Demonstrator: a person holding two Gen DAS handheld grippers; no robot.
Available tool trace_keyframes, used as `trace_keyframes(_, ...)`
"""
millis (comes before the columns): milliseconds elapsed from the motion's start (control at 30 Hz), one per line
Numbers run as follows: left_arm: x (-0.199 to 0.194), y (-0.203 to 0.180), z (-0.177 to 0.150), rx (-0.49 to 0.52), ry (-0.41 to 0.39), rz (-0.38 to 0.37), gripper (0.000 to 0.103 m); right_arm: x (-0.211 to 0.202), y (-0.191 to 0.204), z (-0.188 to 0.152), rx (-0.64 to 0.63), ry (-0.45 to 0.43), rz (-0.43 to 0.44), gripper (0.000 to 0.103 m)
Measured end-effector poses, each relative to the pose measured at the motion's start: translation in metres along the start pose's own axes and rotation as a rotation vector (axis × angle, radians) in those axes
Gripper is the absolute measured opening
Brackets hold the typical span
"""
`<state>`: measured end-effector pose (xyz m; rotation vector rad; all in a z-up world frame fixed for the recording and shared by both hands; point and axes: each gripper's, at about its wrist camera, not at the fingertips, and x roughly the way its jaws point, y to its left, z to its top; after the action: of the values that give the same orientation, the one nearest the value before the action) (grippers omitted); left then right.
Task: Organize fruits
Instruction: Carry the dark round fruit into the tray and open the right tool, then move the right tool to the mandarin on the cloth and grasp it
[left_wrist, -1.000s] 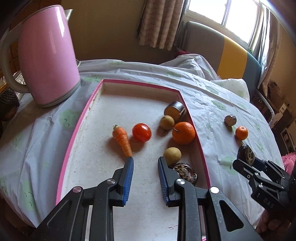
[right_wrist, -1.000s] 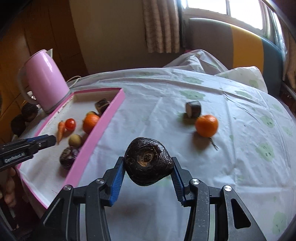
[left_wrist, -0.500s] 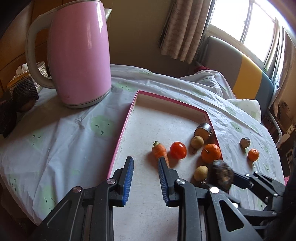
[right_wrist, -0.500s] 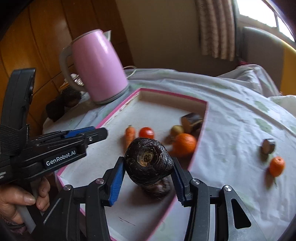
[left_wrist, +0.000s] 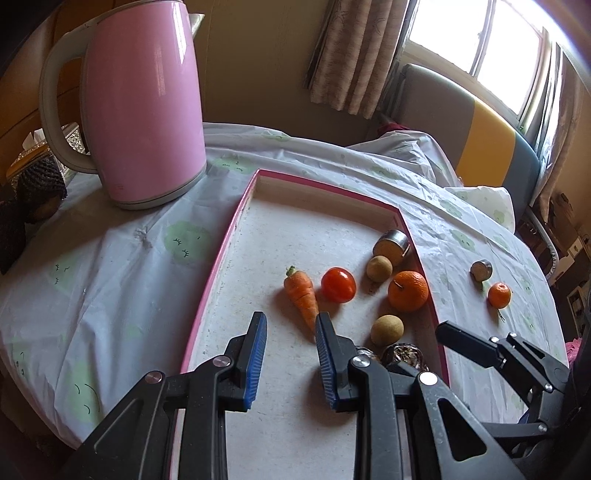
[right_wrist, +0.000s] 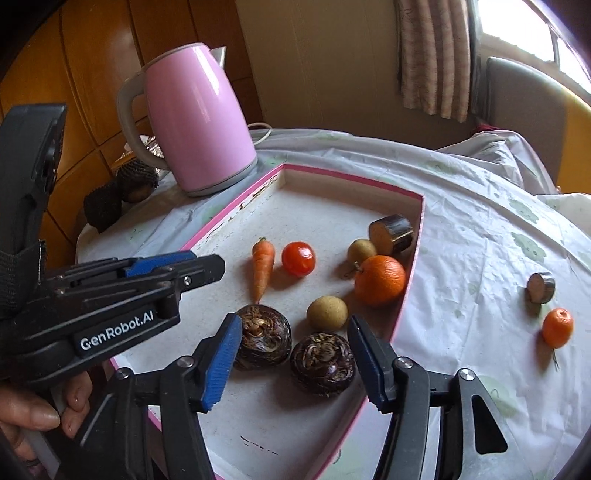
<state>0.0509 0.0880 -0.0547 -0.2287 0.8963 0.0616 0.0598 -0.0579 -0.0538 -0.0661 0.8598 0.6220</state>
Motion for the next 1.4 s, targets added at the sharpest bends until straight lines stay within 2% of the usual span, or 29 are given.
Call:
trace_keyframes(333,-0.005,-0.017,-0.004,0.044,-0.003,-0.023,0.027,-0.020,-0.016,-0.009,0.050,-0.058,-0.080,0.067)
trace_keyframes(467,-0.006,-0.025,-0.005,0.066,-0.002,-0.031,0.027,-0.031,-0.027,-0.013,0.090,-0.087,-0.106,0.074)
trace_keyframes(833,-0.008,-0.047,-0.013,0.129,0.009,-0.055,0.027,-0.045,-0.059,-0.025,0.192,-0.103,-0.177,0.076)
trace_keyframes(967,-0.007,-0.056,-0.015,0.151,0.013,-0.066,0.027,-0.050,-0.070,-0.032,0.230,-0.110,-0.206,0.087)
trace_keyframes(1233,-0.005,-0.075,-0.021,0.196,0.028,-0.093,0.027,-0.059,-0.100,-0.048,0.291,-0.113,-0.292,0.101)
trace_keyframes(1400,-0.002,-0.088,-0.024,0.230,0.037,-0.112,0.027,-0.069,-0.119,-0.057,0.284,-0.134,-0.422,0.103)
